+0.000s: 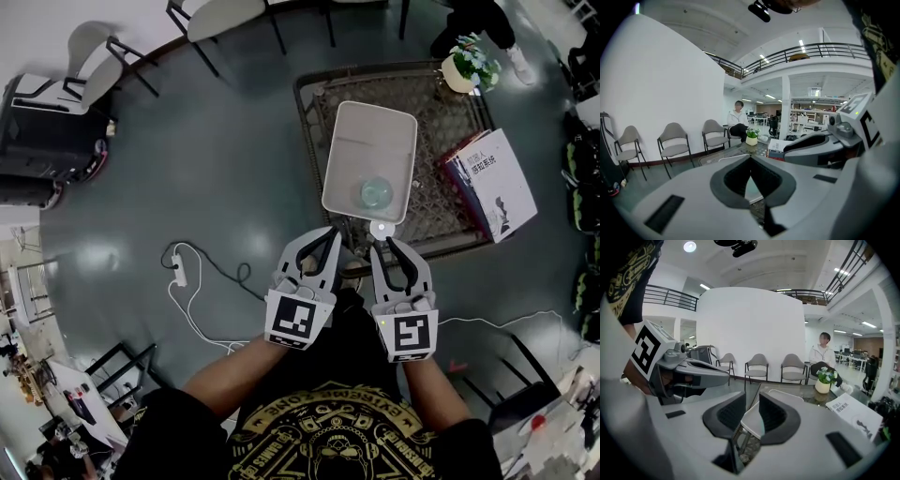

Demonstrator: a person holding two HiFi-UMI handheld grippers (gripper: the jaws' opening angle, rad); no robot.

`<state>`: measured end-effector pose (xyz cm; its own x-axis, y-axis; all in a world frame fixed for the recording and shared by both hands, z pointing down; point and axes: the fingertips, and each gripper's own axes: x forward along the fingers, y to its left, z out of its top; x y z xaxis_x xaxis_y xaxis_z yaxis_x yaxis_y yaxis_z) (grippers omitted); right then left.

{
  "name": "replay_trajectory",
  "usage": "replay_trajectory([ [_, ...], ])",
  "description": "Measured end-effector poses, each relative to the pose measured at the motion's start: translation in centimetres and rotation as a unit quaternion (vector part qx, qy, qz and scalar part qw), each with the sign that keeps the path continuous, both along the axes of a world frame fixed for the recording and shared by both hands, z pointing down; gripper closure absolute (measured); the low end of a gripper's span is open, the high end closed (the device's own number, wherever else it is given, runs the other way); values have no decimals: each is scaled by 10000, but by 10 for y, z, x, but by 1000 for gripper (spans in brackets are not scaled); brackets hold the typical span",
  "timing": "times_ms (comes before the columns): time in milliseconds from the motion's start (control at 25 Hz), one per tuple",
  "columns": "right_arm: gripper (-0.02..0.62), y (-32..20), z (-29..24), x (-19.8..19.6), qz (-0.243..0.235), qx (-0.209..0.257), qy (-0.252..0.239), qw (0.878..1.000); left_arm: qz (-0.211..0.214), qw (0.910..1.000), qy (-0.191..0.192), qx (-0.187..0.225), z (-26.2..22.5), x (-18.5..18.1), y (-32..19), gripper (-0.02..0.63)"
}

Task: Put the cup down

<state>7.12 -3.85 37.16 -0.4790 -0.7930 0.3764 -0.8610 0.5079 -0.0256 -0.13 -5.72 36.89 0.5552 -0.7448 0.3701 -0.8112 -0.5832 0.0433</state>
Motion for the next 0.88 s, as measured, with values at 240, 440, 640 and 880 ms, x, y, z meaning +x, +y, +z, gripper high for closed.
replay_trajectory([
  [240, 568, 5, -12, 0, 8, 6, -34, 10000, 211, 9998, 5, 66, -9, 7, 13, 618],
  [440, 572, 10, -24, 1, -1, 5, -100, 10000, 267, 9996, 33, 41, -14, 7, 21, 617],
  [640, 582, 17, -34, 1, -7, -9, -104, 9999, 256, 9996, 105, 34, -23, 5, 28, 618],
  [880, 584, 28, -44, -3, 10, -17, -141, 9999, 280, 9994, 189, 117, -36, 3, 35, 618],
])
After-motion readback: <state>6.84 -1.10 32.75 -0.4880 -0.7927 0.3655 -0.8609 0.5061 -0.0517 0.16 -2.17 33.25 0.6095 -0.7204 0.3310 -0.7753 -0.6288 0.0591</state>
